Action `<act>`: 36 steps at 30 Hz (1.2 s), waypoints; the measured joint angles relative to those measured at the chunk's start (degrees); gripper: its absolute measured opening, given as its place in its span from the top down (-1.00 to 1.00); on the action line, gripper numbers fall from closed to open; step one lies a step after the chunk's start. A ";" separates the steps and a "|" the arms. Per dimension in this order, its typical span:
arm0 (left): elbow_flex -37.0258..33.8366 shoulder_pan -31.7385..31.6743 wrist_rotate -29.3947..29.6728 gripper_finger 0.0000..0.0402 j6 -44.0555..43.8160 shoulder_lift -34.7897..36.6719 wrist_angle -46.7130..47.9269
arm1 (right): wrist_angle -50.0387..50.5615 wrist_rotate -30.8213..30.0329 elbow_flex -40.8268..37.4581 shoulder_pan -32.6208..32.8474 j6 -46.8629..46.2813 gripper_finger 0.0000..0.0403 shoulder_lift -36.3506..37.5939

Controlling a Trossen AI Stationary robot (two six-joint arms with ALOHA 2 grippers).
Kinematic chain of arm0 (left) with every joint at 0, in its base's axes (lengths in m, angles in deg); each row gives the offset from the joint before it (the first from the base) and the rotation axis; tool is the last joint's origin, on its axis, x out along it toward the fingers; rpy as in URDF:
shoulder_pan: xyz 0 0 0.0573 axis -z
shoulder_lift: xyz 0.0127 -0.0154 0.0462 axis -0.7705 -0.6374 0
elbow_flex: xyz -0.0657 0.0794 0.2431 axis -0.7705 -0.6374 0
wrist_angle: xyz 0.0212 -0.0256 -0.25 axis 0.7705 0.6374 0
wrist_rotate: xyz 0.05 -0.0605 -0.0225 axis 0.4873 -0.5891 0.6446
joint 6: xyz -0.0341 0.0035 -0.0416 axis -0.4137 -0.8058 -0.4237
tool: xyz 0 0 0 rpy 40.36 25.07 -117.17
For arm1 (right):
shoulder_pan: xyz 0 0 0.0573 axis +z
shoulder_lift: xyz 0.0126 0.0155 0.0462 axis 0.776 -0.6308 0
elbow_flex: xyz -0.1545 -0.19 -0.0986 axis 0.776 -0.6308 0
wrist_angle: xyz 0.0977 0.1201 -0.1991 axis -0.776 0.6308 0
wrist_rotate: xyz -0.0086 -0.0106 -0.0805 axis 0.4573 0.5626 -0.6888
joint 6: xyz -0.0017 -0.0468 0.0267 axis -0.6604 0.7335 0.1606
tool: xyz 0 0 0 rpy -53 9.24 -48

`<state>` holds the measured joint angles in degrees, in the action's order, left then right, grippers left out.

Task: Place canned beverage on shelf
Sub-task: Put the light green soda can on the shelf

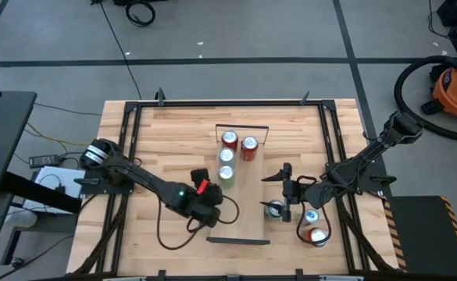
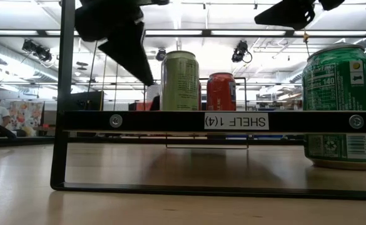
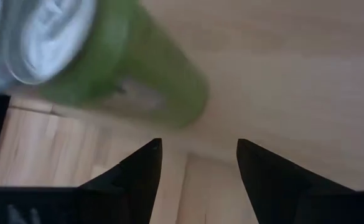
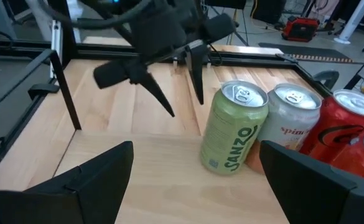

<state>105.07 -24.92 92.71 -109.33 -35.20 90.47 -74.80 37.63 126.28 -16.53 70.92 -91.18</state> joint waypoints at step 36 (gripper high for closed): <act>-3.73 -8.23 -10.75 -0.08 -5.04 3.75 -9.53 | -1.75 0.17 0.02 -0.32 1.04 -0.79 0.00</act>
<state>101.34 -33.15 81.96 -114.37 -31.45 80.95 -76.55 37.80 126.30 -16.85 71.96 -91.18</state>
